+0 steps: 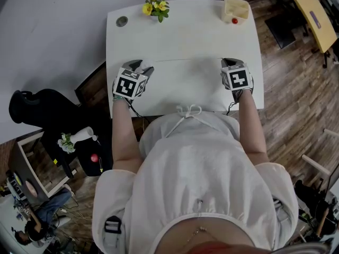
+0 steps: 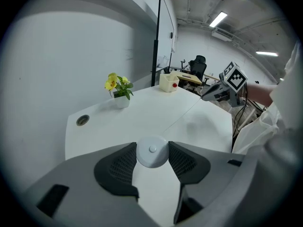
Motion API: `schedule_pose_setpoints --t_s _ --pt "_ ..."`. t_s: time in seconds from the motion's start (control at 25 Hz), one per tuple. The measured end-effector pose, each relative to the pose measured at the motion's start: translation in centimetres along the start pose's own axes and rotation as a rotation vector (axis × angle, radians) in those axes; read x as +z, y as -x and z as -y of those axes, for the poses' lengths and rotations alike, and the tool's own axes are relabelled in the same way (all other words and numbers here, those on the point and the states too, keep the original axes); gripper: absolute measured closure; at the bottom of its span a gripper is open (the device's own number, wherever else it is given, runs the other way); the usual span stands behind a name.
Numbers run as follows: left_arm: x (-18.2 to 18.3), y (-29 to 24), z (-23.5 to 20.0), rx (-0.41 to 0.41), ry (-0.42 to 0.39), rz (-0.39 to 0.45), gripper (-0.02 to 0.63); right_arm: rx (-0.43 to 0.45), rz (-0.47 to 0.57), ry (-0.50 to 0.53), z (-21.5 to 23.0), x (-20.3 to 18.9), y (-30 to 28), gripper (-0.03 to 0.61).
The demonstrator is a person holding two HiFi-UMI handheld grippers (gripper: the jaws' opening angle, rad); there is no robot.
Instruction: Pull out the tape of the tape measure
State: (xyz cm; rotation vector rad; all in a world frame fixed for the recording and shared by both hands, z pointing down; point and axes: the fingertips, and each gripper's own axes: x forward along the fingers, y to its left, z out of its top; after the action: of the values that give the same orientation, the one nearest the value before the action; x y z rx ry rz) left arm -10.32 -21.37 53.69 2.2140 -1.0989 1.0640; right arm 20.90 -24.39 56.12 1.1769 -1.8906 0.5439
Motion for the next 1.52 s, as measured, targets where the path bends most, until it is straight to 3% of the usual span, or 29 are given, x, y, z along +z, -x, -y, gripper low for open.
schedule_pose_setpoints --t_s 0.2,0.6,0.88,1.52 --pt "-0.2 0.3 -1.1 0.030 0.008 -0.001 0.387 -0.020 -0.005 -0.035 1.3 -0.6 0.0 0.569" --pt "-0.2 0.1 -0.1 -0.017 0.021 0.018 0.387 -0.019 -0.026 -0.055 2.2 -1.7 0.0 0.569" --pt "-0.7 0.2 -1.1 0.020 0.015 -0.010 0.387 -0.120 -0.061 -0.035 4.9 -2.6 0.7 0.569" --pt "-1.4 -1.5 -0.5 -0.015 0.017 -0.036 0.387 -0.010 -0.071 -0.089 2.1 -3.3 -1.3 0.568"
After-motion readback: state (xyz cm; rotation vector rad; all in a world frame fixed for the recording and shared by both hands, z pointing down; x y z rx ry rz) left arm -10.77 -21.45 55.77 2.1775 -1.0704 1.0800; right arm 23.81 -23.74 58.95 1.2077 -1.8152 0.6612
